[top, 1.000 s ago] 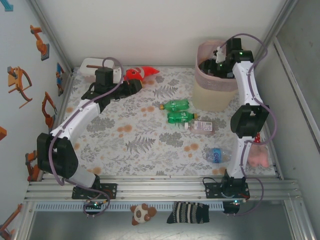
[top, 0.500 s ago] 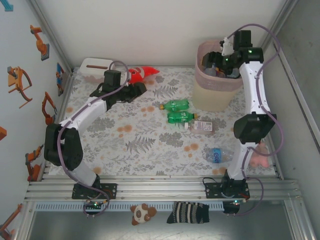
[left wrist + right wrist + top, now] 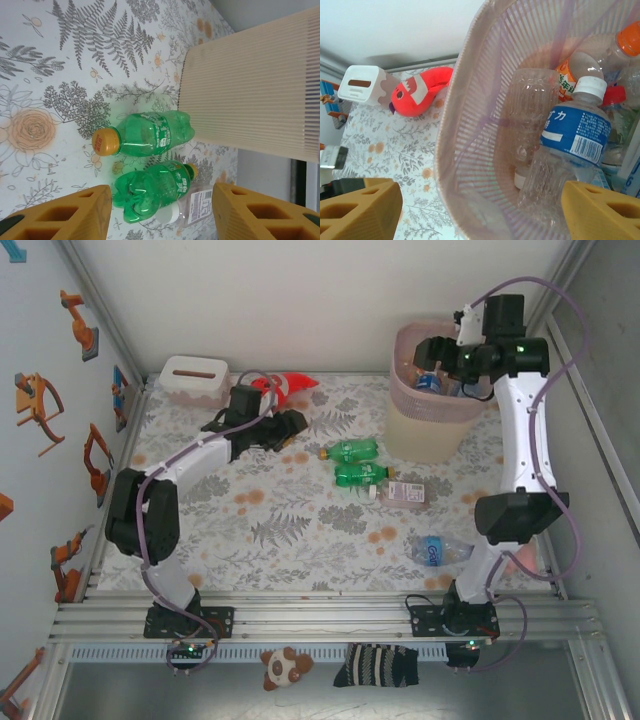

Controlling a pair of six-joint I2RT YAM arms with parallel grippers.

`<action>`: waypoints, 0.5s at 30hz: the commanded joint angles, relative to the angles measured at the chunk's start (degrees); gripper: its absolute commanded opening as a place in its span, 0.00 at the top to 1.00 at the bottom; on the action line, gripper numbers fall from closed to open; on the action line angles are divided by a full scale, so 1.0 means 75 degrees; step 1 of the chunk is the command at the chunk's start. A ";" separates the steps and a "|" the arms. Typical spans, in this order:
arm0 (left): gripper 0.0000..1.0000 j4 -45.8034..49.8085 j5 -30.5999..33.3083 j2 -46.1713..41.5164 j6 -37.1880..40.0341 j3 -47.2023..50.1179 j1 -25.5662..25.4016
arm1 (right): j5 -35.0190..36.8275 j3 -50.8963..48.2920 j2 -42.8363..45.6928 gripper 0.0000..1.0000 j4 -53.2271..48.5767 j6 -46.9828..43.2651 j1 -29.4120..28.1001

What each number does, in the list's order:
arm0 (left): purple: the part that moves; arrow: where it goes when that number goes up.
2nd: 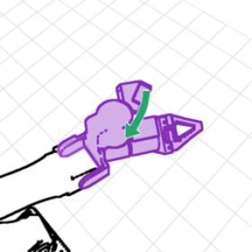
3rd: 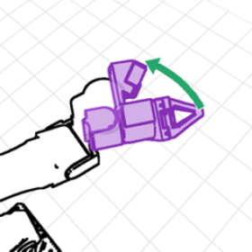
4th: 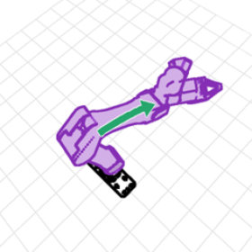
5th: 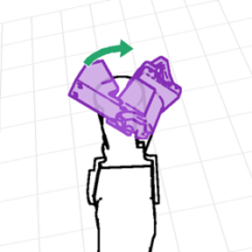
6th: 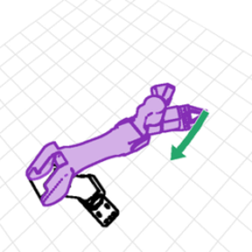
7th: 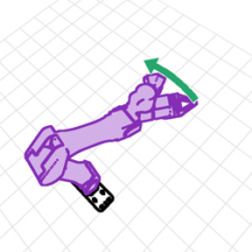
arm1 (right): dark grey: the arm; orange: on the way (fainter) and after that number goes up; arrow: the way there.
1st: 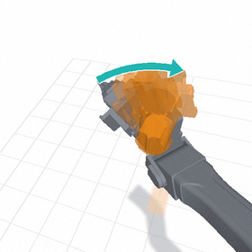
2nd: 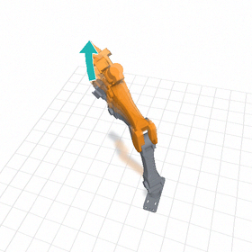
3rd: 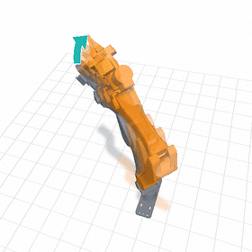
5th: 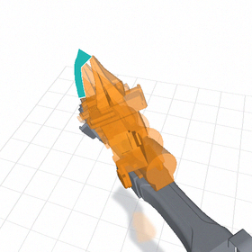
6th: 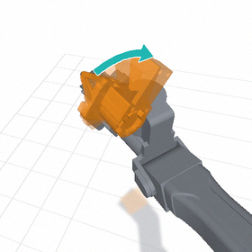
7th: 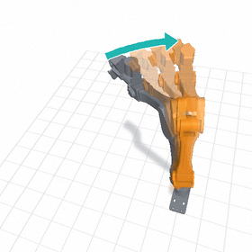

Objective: Put the plastic bottles in the bin

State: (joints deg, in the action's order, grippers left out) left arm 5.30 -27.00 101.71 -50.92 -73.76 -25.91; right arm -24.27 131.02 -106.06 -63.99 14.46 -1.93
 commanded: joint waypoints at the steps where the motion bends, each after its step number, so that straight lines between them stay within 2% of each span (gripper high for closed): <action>1: 0.46 -0.0539 -0.0018 0.0344 -0.0821 -0.0163 -0.0124 | 0.0154 -0.0266 0.0476 0.18 0.0193 0.0097 0.0056; 5: 0.46 -0.1212 0.0346 0.0700 -0.2049 0.0100 -0.0267 | 0.0201 -0.0567 0.0761 0.19 0.0275 0.0088 0.0058; 10: 0.44 -0.2853 0.0582 0.1175 -0.3827 0.0747 -0.0409 | 0.0248 -0.0828 0.0973 0.19 0.0289 0.0039 0.0049; 15: 0.44 -0.4032 0.0726 0.1754 -0.4976 0.1004 -0.0640 | 0.0260 -0.0991 0.1086 0.19 0.0314 0.0014 0.0058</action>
State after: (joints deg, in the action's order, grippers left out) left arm -16.71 -22.90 113.21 -79.48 -67.09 -29.65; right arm -22.98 124.36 -99.79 -62.52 14.57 -1.93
